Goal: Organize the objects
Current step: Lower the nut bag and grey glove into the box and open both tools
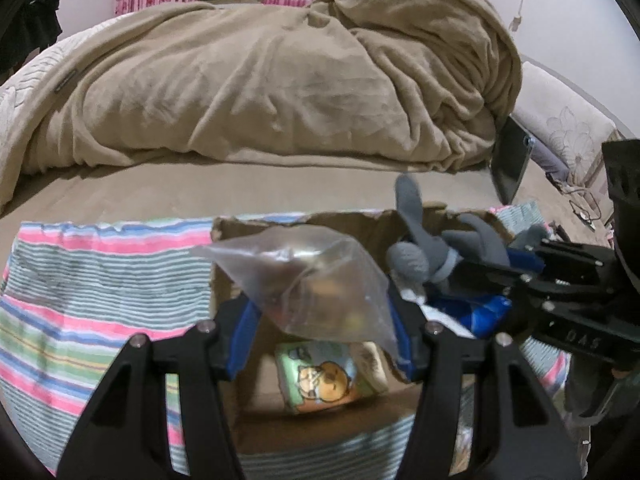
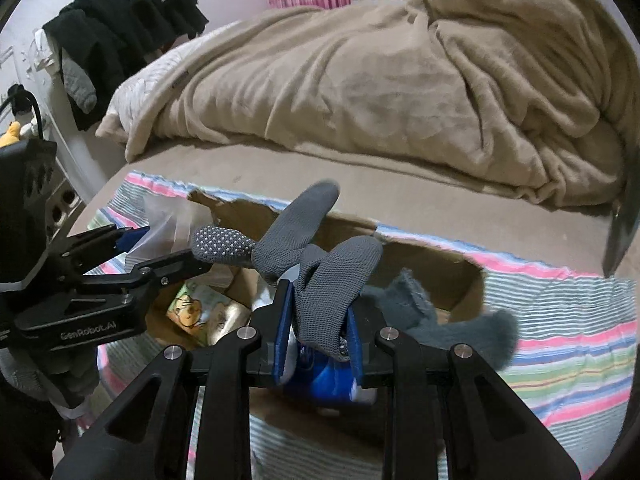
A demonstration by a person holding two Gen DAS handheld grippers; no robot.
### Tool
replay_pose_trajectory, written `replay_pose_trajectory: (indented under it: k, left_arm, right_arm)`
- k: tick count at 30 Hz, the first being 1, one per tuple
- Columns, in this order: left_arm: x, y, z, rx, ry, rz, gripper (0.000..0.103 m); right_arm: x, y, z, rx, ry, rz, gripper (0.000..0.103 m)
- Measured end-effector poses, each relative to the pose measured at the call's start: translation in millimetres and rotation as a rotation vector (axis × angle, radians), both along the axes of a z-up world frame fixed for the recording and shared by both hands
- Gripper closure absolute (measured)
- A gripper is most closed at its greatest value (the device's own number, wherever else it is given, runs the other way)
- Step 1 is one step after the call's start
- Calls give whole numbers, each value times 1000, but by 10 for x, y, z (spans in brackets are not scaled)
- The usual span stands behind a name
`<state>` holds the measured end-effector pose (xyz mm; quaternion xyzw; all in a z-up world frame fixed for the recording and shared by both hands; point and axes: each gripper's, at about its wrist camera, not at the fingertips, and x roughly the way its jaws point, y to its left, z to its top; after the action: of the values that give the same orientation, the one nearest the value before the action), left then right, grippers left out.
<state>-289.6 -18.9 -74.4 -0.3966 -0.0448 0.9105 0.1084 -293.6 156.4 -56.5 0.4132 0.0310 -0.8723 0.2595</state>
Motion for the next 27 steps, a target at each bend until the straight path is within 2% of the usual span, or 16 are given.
replay_pose_trajectory:
  k: [7,11,14,17,18,21,23,25,27]
  left_arm:
    - [-60,67,-125,-22,-25,-13,44]
    - [-91,114,-163,-63,-36,-7,42]
    - [-94,144,-177,-83,-40,-11,35]
    - [-49,146,-140,-71,-38,-13,29]
    - [-21,137,-116,-67,-32,-9,23]
    - [70,106,-48,-51,-21,-2,21]
    - [139,89,-2,-65,-13,13,15]
    - [215,54,53,-53,-5,17,14]
    - [290,30,104,-49,3,25,13]
  right_arm:
    - [-88,-70,-260,12,-60,-9,77]
    - [-120,-140,-351,50,-83,-13,77]
    - [-149,-190,-393,76,-85,-21,76]
    - [-144,-154,-339,44,-87,-37,75]
    - [-128,-137,-319,32,-86,-40,71]
    - [-27,-79,-249,21,-65,-46,64]
    - [51,-32,-185,10,-55,-52,55]
    - [117,7,-118,0,-42,-58,43]
    - [205,52,-39,-12,-29,-65,39]
